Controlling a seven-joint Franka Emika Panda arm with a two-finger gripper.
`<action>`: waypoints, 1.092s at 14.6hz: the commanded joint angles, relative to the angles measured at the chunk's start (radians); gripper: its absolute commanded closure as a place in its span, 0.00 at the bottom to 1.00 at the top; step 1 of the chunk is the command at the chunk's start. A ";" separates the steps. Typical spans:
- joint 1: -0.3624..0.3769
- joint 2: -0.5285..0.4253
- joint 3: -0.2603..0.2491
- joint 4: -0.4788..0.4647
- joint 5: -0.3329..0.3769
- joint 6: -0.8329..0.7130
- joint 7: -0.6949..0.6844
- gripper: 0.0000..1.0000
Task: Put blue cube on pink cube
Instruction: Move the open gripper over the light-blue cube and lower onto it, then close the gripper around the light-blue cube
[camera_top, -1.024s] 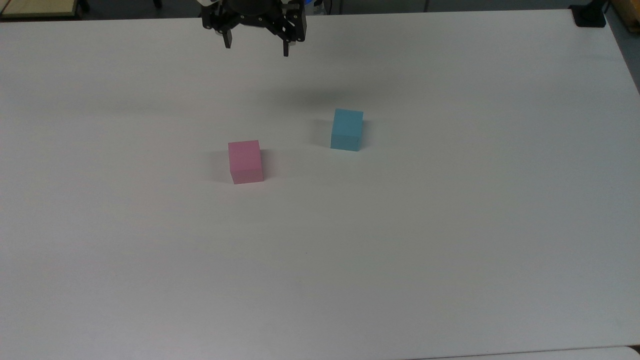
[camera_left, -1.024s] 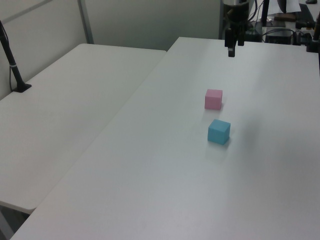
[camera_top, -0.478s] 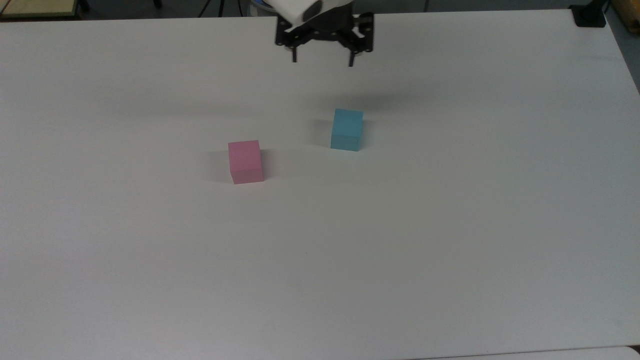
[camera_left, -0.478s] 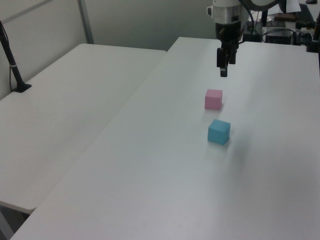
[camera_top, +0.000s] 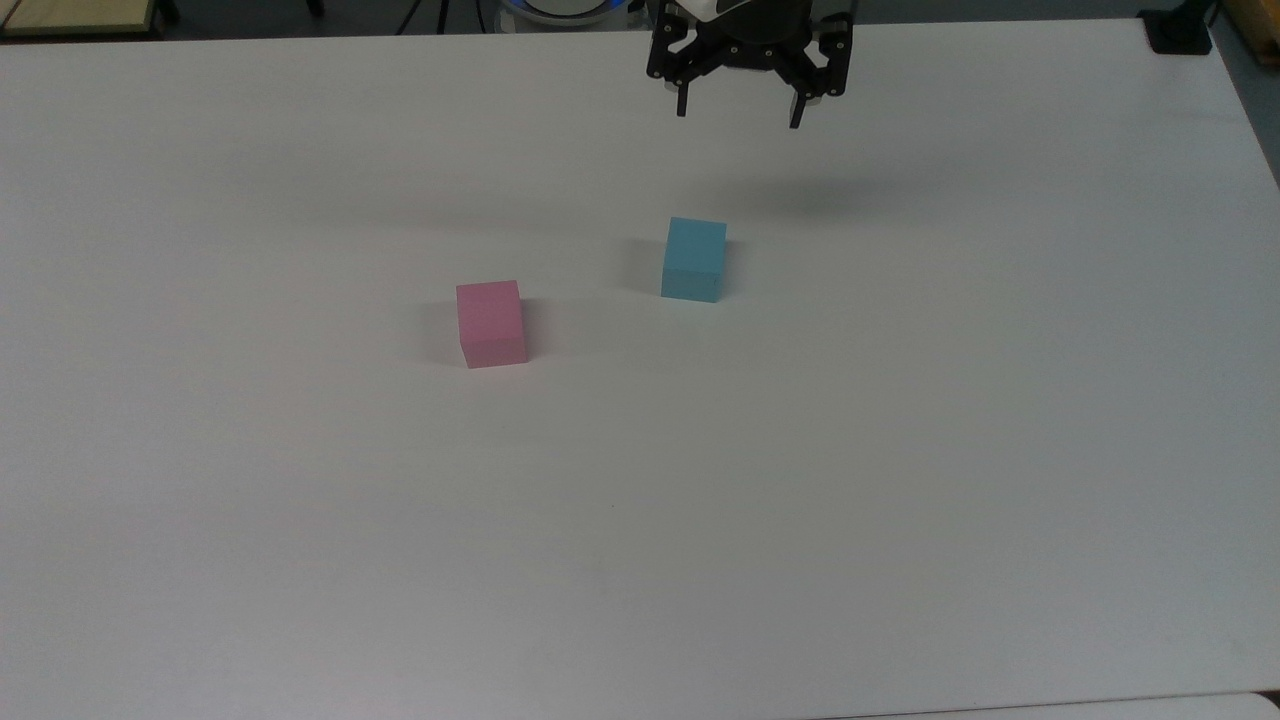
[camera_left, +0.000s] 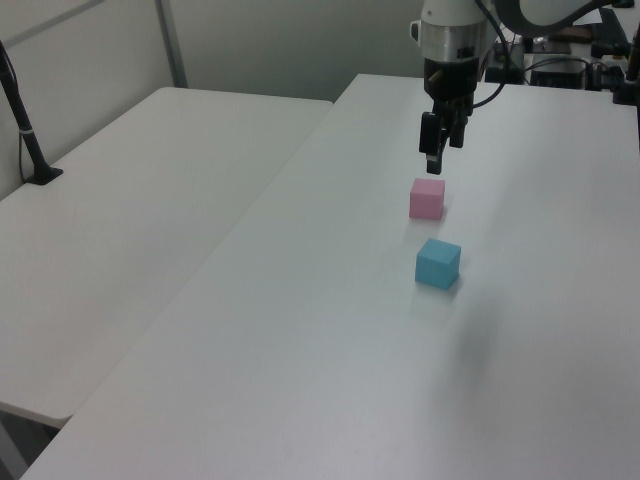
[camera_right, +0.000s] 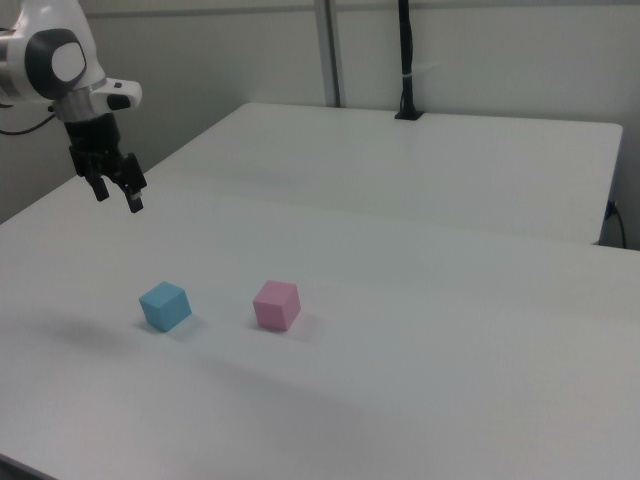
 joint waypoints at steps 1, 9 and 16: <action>0.002 0.019 -0.002 -0.041 -0.016 0.061 0.017 0.00; -0.004 0.068 -0.013 -0.212 -0.020 0.251 -0.012 0.00; -0.001 0.140 -0.013 -0.323 -0.083 0.369 -0.012 0.00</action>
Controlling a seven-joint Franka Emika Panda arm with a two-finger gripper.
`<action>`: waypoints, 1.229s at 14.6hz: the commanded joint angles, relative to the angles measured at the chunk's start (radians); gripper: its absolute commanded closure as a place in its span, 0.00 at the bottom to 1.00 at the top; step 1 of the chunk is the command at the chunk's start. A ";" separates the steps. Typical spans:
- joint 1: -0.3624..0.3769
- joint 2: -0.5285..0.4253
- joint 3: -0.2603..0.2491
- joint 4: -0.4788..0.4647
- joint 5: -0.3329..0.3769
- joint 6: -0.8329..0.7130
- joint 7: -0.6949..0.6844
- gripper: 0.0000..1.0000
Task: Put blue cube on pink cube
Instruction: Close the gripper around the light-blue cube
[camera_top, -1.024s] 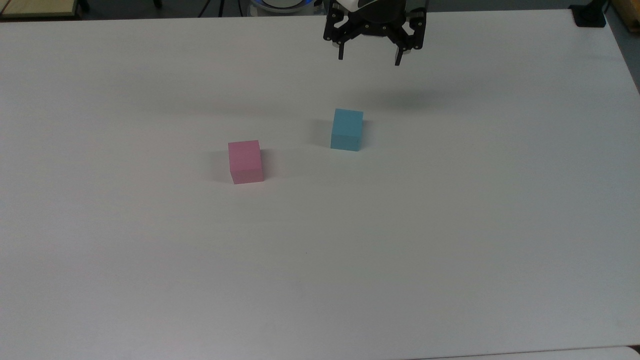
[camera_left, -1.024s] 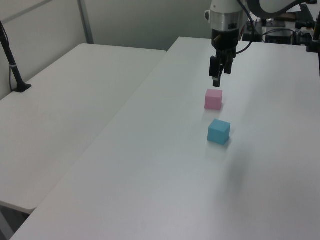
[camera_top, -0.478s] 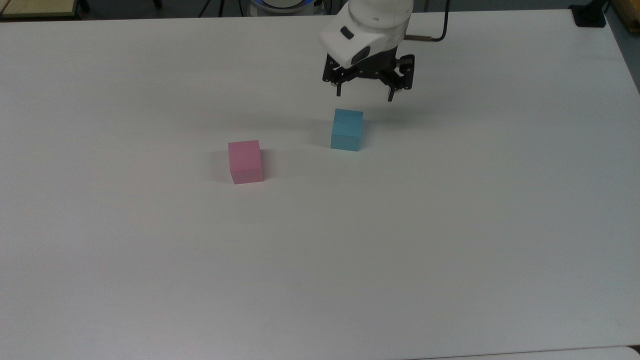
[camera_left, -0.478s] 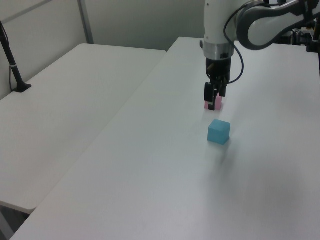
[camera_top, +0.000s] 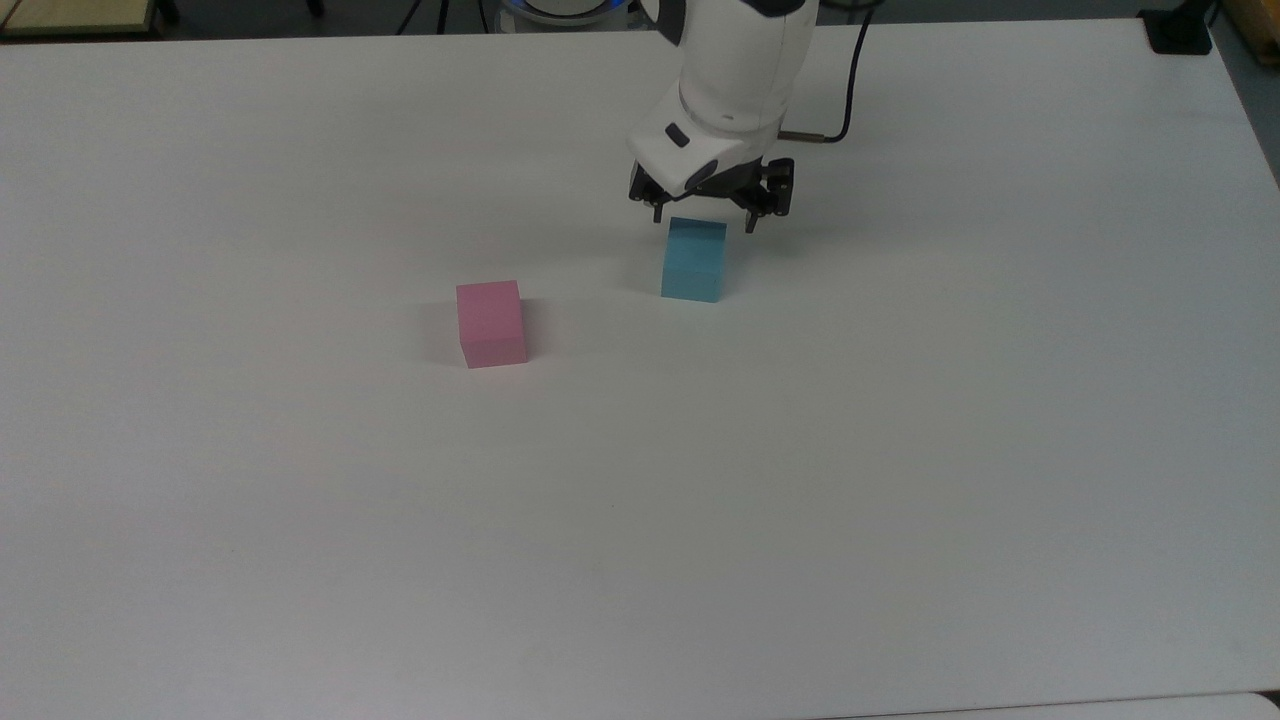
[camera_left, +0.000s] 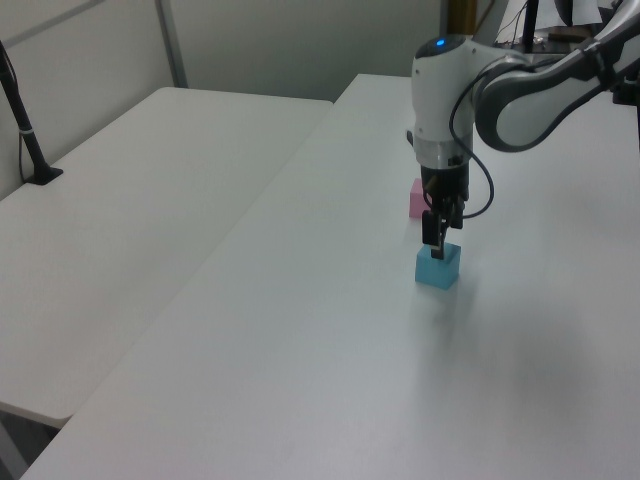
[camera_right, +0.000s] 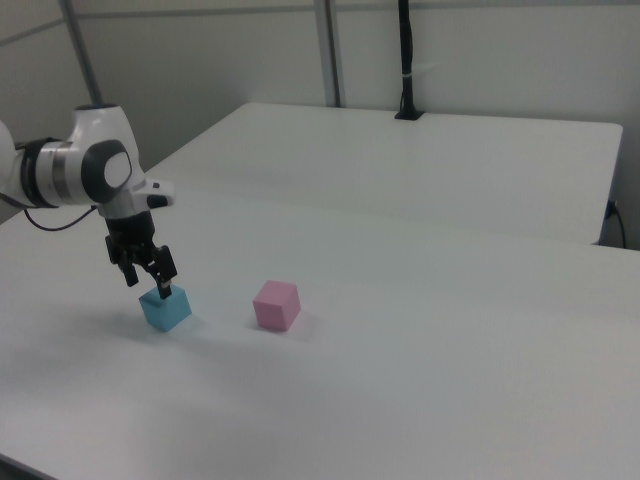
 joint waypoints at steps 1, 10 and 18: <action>0.007 0.023 -0.008 -0.050 -0.040 0.069 -0.008 0.00; 0.021 0.066 -0.009 -0.038 -0.049 0.120 0.029 0.09; 0.020 0.047 -0.009 -0.037 -0.078 0.111 0.026 0.89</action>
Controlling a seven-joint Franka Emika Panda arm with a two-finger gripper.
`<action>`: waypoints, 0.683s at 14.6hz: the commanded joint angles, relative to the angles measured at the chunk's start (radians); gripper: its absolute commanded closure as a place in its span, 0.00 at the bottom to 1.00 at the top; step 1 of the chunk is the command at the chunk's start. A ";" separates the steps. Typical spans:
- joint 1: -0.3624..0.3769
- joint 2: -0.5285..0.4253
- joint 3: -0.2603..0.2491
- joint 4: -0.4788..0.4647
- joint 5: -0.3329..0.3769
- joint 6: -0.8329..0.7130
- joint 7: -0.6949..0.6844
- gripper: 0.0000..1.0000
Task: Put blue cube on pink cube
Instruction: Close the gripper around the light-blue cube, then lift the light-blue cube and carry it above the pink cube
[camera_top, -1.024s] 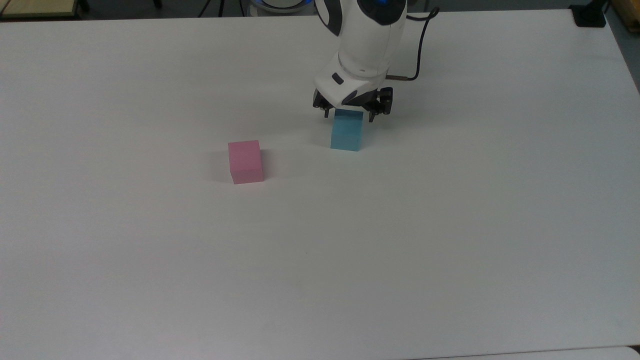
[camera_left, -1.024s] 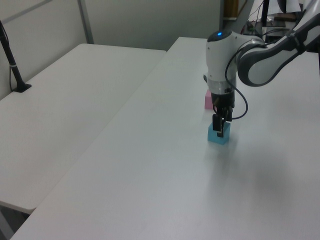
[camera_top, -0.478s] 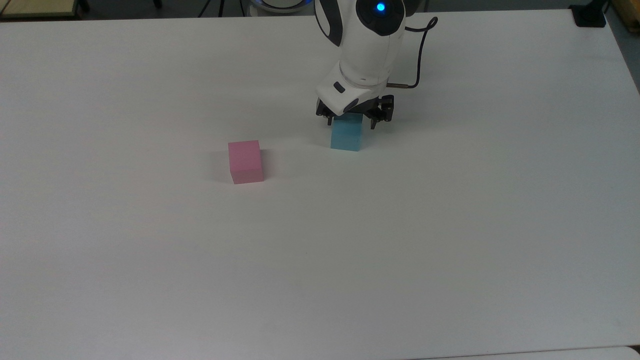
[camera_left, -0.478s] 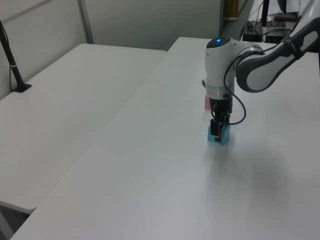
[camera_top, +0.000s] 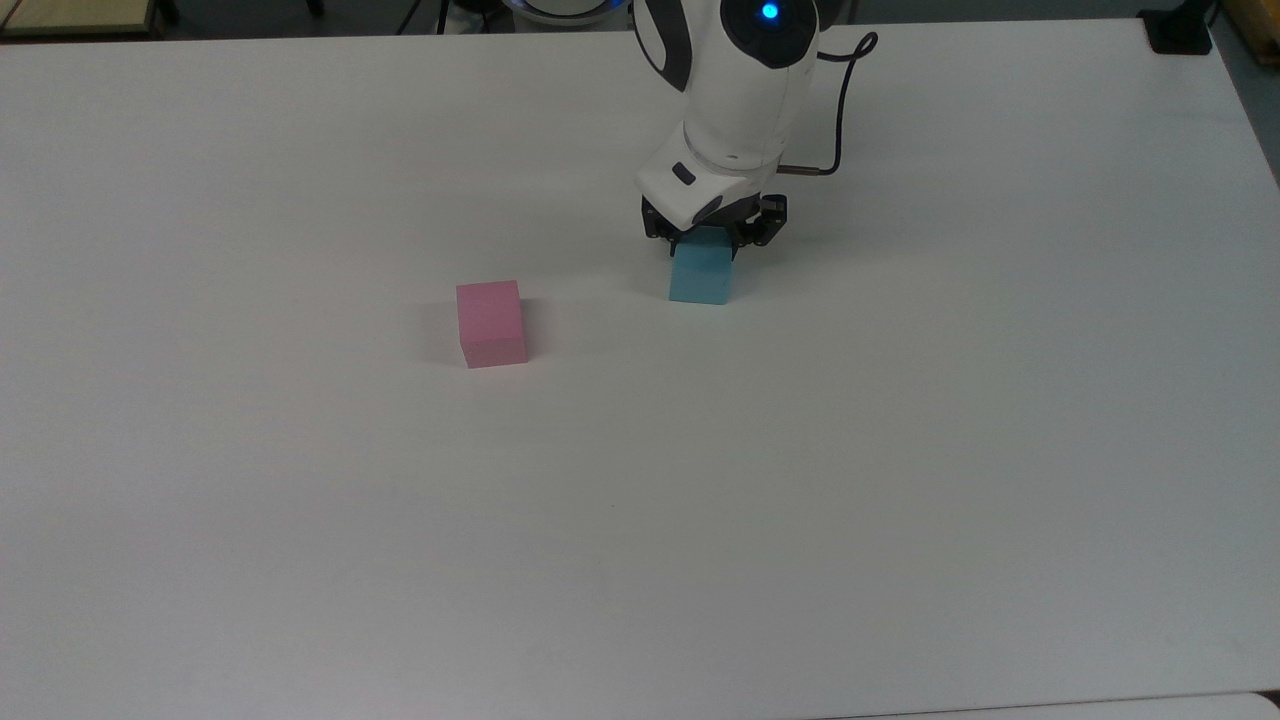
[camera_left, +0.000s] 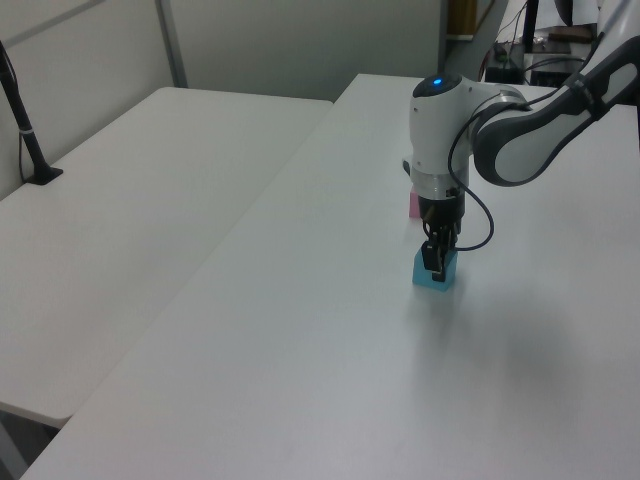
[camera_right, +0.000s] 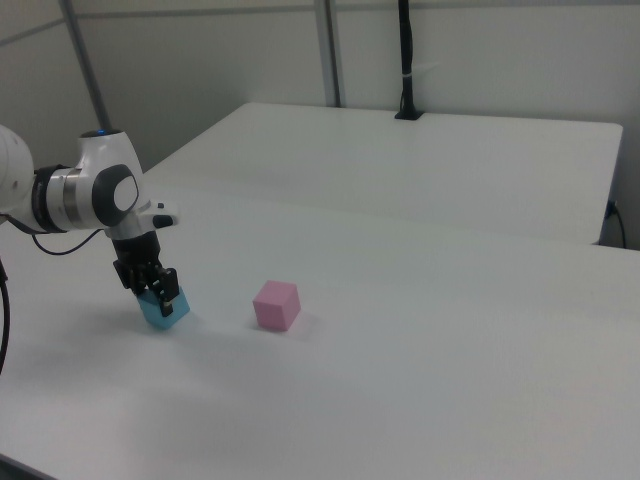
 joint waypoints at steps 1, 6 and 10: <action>0.009 -0.033 -0.009 -0.005 -0.021 0.006 0.018 0.88; 0.004 -0.071 -0.006 0.099 -0.003 -0.125 0.016 0.87; 0.001 -0.099 -0.006 0.256 0.048 -0.328 0.007 0.86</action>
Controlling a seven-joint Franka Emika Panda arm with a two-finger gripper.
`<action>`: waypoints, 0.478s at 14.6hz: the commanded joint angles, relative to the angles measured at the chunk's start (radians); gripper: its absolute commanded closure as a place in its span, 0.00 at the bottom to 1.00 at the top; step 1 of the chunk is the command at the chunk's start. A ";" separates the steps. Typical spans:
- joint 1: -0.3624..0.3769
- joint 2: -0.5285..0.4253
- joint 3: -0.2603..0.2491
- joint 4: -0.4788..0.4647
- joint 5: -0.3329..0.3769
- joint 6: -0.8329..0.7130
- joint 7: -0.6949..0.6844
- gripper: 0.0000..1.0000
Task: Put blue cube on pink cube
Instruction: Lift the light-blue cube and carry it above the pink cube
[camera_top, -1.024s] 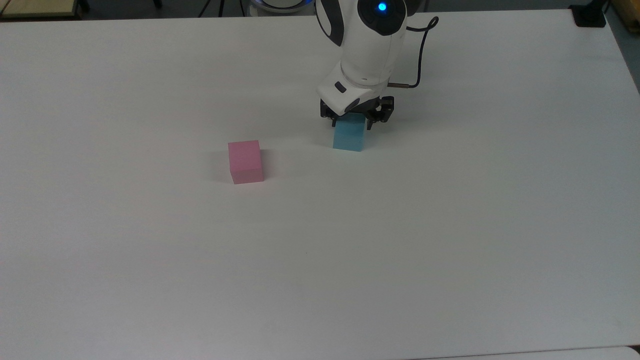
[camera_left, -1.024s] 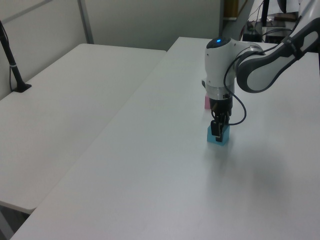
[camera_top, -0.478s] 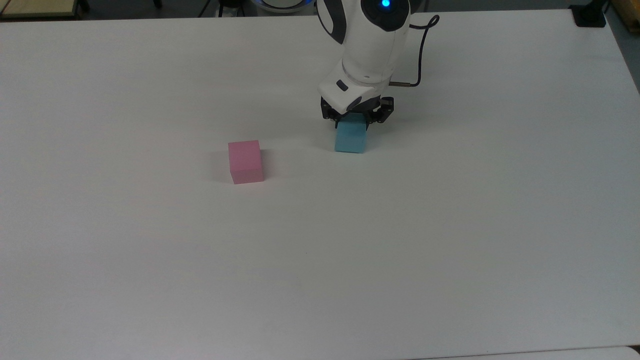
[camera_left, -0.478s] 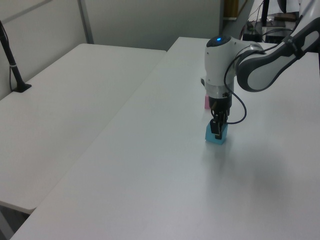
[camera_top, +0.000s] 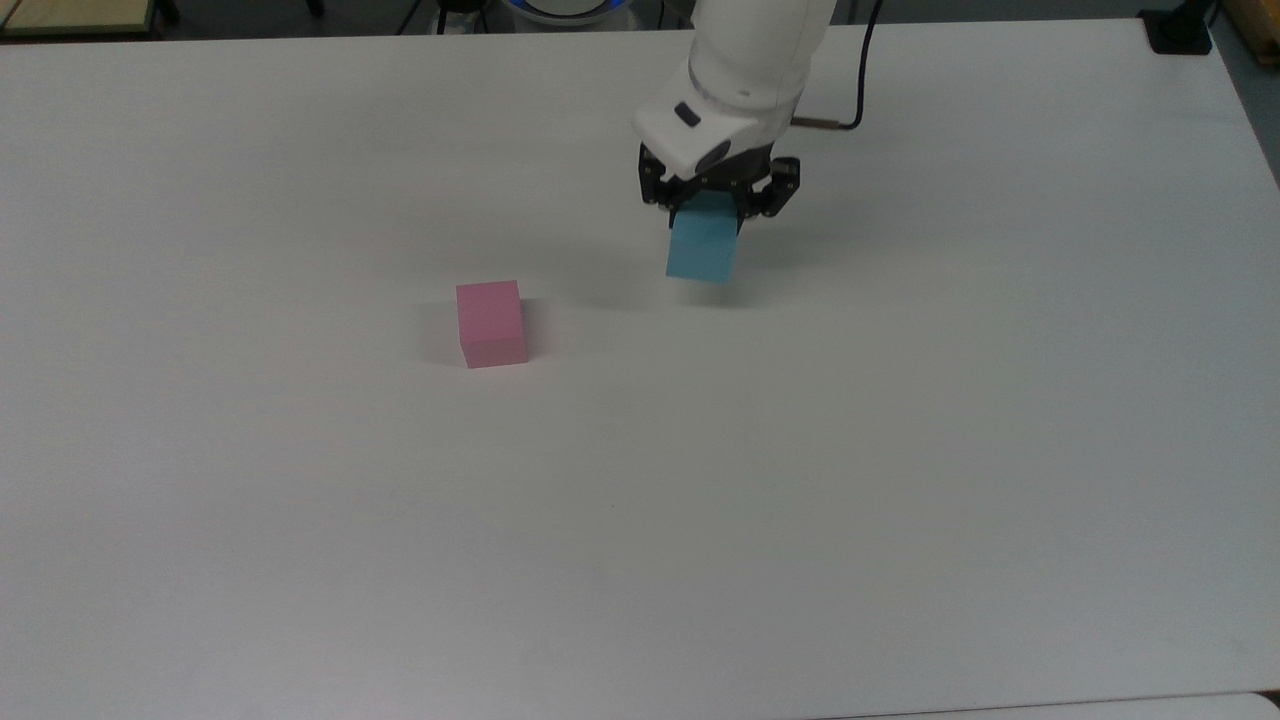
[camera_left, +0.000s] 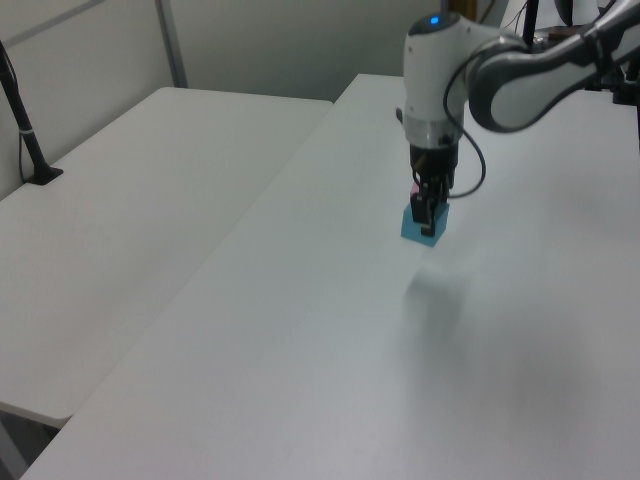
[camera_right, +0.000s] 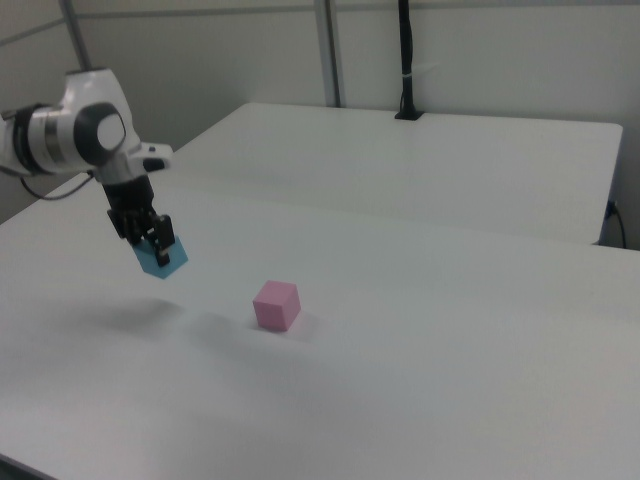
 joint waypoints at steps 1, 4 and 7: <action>0.005 -0.035 -0.004 0.132 0.040 -0.187 -0.006 0.86; 0.003 -0.059 -0.006 0.207 0.059 -0.305 -0.041 0.86; 0.002 -0.084 -0.013 0.238 0.068 -0.375 -0.075 0.86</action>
